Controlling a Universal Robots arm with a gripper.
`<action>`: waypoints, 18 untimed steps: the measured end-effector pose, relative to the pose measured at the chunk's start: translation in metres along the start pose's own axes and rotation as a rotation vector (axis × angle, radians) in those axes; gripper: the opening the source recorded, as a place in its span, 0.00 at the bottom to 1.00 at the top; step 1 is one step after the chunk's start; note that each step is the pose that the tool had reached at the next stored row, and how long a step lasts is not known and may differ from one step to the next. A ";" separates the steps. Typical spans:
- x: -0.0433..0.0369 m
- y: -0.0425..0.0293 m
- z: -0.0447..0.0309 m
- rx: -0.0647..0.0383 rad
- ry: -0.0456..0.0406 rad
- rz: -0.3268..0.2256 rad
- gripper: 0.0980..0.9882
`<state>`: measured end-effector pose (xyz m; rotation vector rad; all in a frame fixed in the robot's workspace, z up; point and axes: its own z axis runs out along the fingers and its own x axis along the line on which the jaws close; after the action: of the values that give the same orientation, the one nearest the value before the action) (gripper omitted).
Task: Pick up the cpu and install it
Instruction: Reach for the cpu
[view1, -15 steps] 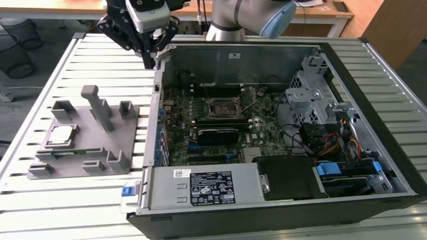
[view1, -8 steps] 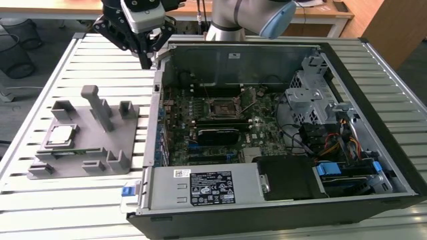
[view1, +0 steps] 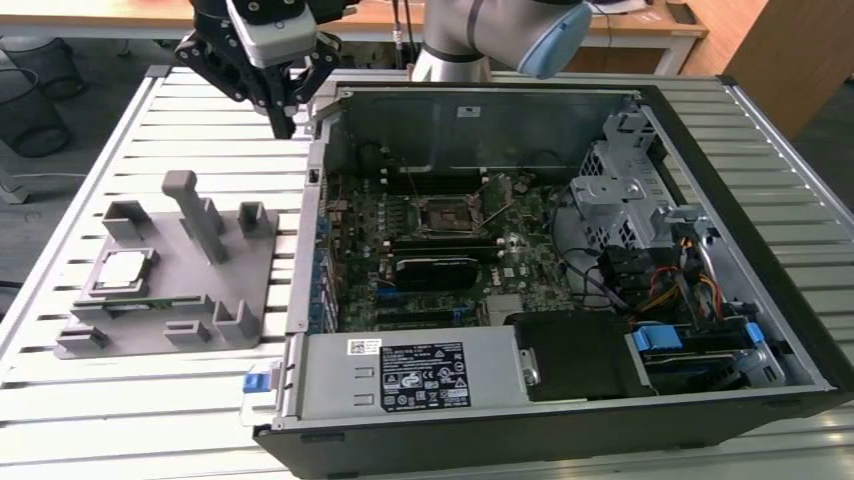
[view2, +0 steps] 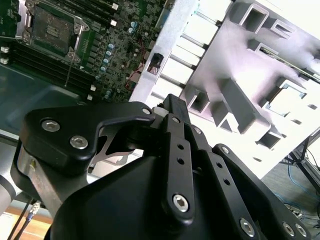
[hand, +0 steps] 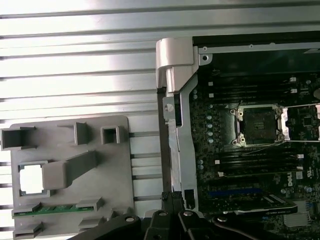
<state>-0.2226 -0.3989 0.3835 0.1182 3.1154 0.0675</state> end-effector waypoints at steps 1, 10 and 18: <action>0.0010 -0.0001 0.0000 0.000 0.0001 0.000 0.01; 0.0093 -0.0007 0.0006 0.000 0.0005 0.000 0.01; 0.0159 -0.0013 0.0012 0.000 0.0010 0.000 0.01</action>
<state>-0.2385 -0.3989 0.3819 0.1182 3.1164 0.0675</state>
